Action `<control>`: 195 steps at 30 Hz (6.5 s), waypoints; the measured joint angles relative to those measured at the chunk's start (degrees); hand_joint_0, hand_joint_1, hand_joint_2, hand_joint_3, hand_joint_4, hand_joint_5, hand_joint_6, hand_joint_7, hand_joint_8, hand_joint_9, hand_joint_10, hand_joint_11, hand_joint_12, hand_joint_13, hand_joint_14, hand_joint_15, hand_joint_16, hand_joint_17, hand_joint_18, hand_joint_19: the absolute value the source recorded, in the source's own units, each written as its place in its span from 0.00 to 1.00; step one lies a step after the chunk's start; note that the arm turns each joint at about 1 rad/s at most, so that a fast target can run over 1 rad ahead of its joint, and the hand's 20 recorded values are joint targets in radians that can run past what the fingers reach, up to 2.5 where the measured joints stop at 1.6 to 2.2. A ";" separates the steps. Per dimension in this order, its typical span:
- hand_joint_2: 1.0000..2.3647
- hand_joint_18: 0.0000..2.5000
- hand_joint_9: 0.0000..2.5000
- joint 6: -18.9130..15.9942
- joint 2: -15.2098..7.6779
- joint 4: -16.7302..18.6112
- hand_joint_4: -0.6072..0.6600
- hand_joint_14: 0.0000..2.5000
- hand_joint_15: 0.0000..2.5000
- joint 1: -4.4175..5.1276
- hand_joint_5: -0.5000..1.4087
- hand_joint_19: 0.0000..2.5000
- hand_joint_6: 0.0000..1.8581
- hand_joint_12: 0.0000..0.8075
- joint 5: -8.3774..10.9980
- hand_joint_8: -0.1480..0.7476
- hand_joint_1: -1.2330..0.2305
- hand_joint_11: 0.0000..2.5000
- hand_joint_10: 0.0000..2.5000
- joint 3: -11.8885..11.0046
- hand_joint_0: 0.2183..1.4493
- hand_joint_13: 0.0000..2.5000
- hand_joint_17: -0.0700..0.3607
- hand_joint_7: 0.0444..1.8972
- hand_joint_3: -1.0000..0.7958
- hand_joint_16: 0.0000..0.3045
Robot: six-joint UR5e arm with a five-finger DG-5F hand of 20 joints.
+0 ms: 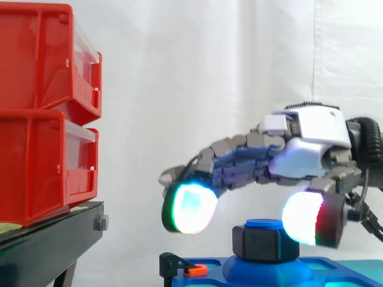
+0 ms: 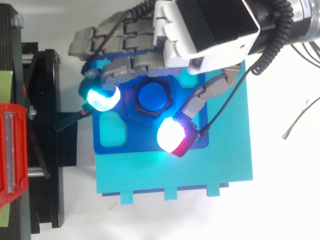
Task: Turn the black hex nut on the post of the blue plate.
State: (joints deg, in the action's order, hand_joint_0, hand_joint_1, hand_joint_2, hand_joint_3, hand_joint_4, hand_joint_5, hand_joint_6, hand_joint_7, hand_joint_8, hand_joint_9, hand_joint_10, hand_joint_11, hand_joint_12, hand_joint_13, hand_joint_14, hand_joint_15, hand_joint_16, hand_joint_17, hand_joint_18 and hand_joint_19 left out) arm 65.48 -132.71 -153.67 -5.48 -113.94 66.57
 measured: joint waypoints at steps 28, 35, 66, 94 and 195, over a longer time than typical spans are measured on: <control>0.00 0.13 0.06 6.09 12.74 -17.59 0.70 0.00 0.04 0.82 0.12 0.14 0.27 0.56 8.76 0.50 0.39 0.00 0.00 -0.32 0.09 0.09 0.52 0.42 0.28 0.22; 0.00 0.12 0.06 -2.86 21.27 -7.42 0.70 0.00 0.04 1.51 0.12 0.14 0.27 0.55 16.24 0.50 0.40 0.00 0.00 10.16 0.10 0.09 0.51 0.42 0.28 0.22; 0.00 0.13 0.11 -43.34 23.10 -16.70 0.72 0.00 0.04 4.33 0.13 0.14 0.27 0.54 23.23 0.52 0.45 0.01 0.00 25.54 0.12 0.10 0.50 0.42 0.28 0.21; 0.00 0.13 0.13 -43.59 23.11 -16.66 0.73 0.00 0.04 4.34 0.14 0.13 0.27 0.52 23.23 0.52 0.45 0.01 0.00 25.53 0.14 0.11 0.49 0.43 0.28 0.20; 0.00 0.12 0.13 -43.59 23.11 -16.66 0.70 0.00 0.04 4.50 0.14 0.14 0.27 0.48 23.23 0.50 0.47 0.01 0.00 25.54 0.19 0.11 0.45 0.42 0.28 0.18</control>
State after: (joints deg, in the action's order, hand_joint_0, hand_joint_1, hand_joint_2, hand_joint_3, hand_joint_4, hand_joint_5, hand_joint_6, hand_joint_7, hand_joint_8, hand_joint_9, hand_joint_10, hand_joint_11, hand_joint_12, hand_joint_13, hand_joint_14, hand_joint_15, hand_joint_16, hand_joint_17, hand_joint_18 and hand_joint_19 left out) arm 21.89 -109.60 -170.33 -0.98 -90.70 92.11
